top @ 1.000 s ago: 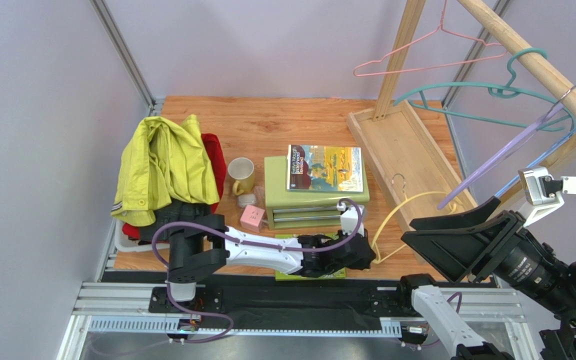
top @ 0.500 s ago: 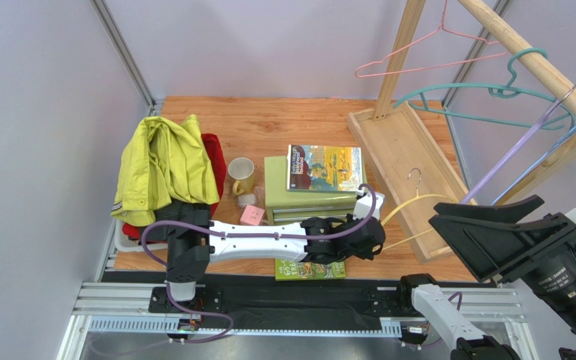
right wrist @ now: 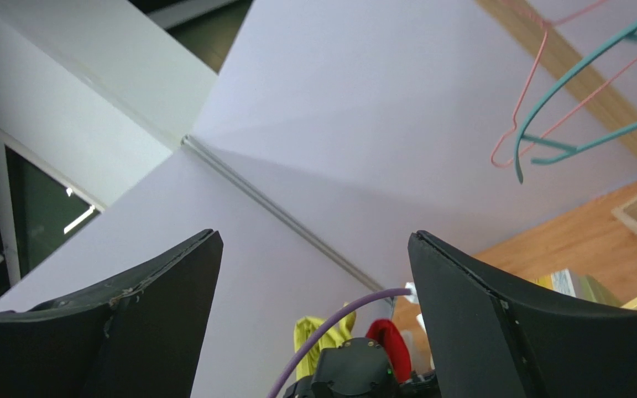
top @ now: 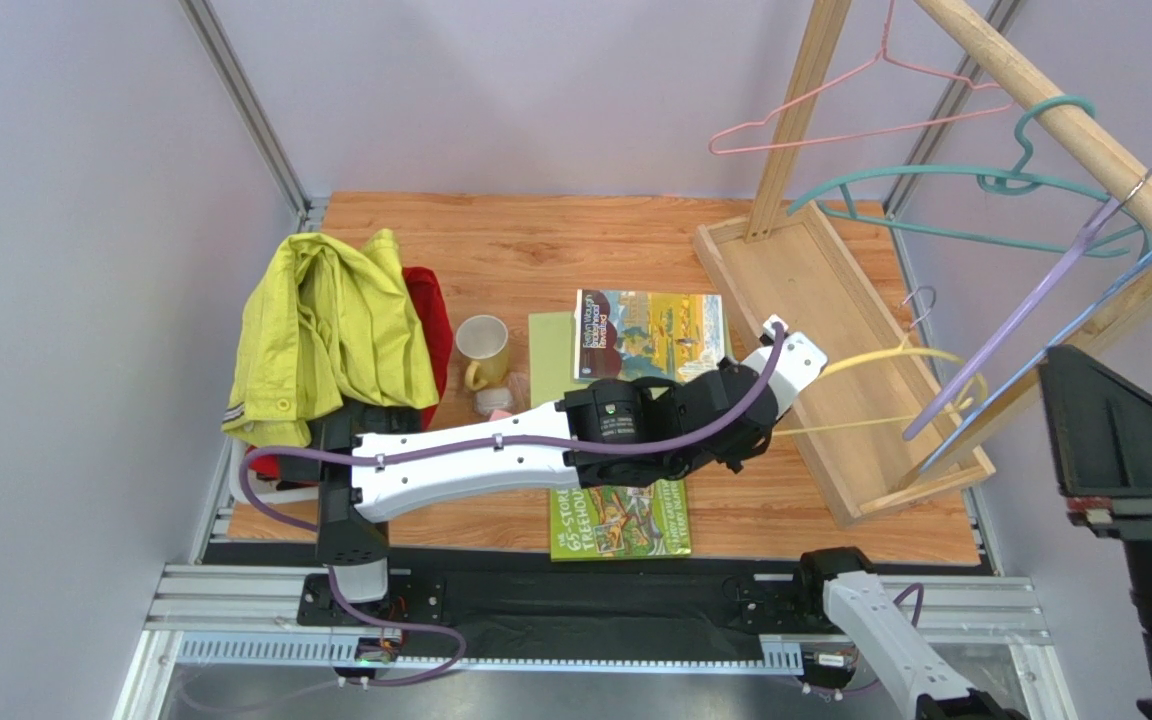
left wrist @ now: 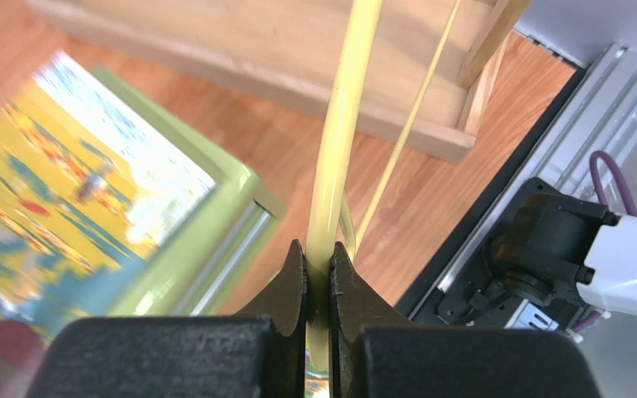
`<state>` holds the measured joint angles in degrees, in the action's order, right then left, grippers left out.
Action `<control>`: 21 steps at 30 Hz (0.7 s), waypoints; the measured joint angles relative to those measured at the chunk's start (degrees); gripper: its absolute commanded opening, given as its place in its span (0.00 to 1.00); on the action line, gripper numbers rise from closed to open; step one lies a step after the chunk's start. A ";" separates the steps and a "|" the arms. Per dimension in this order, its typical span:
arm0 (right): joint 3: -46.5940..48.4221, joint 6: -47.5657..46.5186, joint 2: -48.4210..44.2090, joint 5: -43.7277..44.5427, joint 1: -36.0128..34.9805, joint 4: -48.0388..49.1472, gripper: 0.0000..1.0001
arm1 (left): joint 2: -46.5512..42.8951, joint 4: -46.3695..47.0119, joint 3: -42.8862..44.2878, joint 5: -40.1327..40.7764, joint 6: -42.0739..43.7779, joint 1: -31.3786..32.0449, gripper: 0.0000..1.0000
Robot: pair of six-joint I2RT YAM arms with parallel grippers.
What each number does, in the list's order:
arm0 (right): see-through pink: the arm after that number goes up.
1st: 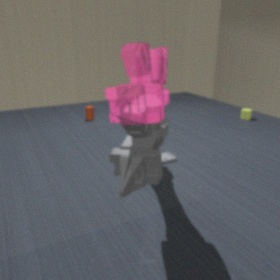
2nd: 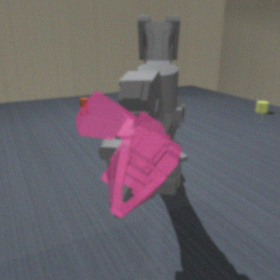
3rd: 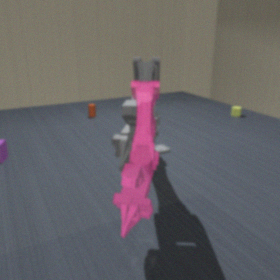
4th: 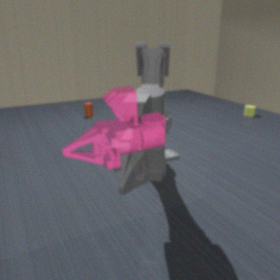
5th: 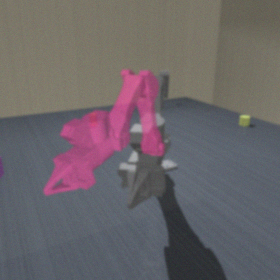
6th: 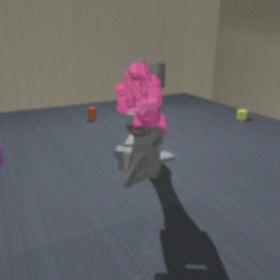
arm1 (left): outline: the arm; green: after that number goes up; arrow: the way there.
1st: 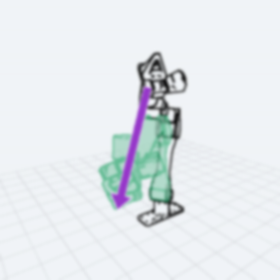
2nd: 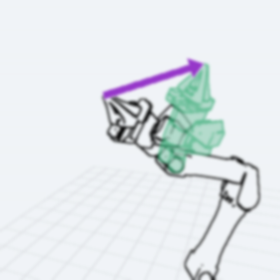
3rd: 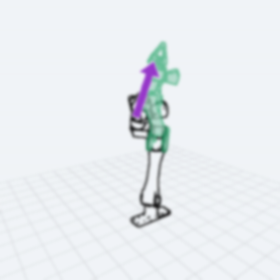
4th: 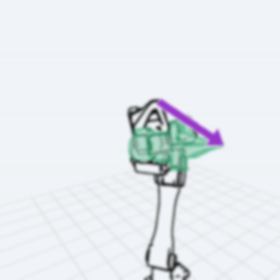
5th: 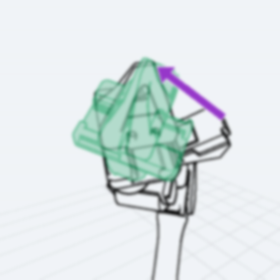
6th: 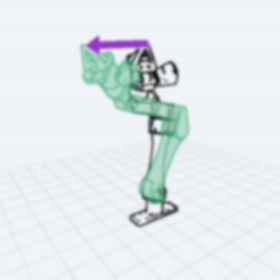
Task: Remove the trousers from the hanger
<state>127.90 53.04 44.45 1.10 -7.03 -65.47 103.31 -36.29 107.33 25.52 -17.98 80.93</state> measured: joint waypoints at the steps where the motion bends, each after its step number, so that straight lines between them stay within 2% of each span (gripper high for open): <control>1: 0.04 -0.13 -0.72 1.88 -0.09 0.48 0.88 | -0.07 -0.07 1.64 -0.26 2.19 -0.15 0.00; 7: 8.63 -1.03 -0.13 9.94 -1.33 2.73 0.83 | 0.31 -1.57 13.97 -4.98 14.25 -2.16 0.00; 9: 9.38 -0.90 -0.28 11.74 -2.21 3.10 0.78 | 1.01 -2.89 18.93 -6.86 17.75 -2.95 0.00; 13: 7.87 0.24 -0.20 12.96 -5.77 2.84 0.79 | 3.50 -4.74 26.45 -9.38 22.53 -4.57 0.00; 21: 3.30 1.77 5.57 9.92 -7.89 0.90 0.83 | 5.55 -6.80 28.83 -11.04 24.98 -7.39 0.00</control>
<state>131.20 54.81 50.02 11.03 -14.92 -64.58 108.86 -43.09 136.16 14.48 7.01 73.54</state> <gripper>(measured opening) 0.803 0.042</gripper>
